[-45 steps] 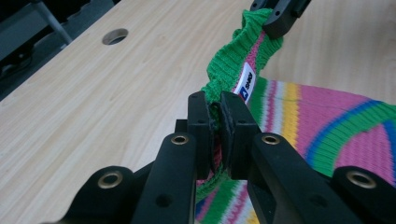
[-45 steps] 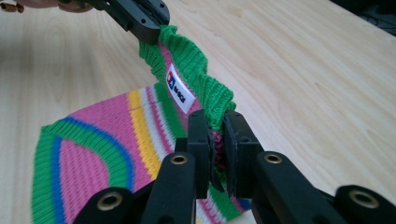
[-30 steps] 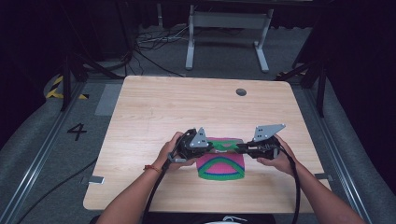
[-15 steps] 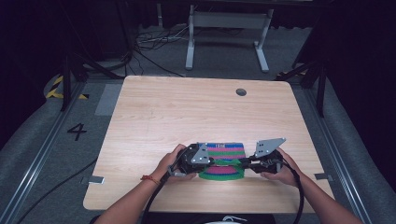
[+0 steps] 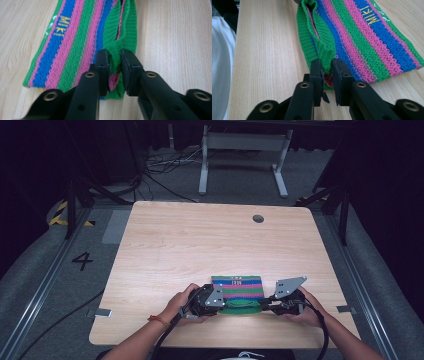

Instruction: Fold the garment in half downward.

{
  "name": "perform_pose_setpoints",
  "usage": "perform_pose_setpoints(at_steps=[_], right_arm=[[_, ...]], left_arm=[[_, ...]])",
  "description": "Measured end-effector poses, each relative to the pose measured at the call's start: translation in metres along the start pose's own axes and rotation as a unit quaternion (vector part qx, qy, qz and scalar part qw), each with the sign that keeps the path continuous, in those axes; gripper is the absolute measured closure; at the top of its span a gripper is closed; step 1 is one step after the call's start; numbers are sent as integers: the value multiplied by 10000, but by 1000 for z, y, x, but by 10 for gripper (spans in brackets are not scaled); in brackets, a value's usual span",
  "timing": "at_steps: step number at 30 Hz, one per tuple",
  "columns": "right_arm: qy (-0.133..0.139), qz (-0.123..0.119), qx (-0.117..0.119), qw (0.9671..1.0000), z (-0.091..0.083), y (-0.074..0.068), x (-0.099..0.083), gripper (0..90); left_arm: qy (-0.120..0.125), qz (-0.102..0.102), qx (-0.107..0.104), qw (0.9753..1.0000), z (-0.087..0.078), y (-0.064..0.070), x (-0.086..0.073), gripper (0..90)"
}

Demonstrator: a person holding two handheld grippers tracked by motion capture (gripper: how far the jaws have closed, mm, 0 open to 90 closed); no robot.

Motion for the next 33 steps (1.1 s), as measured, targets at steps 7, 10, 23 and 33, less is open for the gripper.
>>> perform_pose_setpoints(at_steps=[7,10,23,33], right_arm=[[59,-16,-56,10000,-6,-5,0,718],[213,-1,-138,9997,-11,-7,3,699],[318,406,-379,9980,6,2,-2,556],[377,386,-464,9975,17,7,-12,521]], left_arm=[[78,-198,103,9997,-13,-3,-6,694],[217,-466,258,9983,-18,-9,-6,644],[-24,-510,374,9980,9,-1,-13,551],[155,-705,284,9970,13,-7,-25,475]])
Point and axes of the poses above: each handheld gripper's, and its own axes: z roughly forward along the jaws, x roughly out of its top, y roughly to its right, the point moved 4 cm from there along z, roughly forward along the jaws, and after that the axes turned 15 degrees about x, right-handed, at the moved point
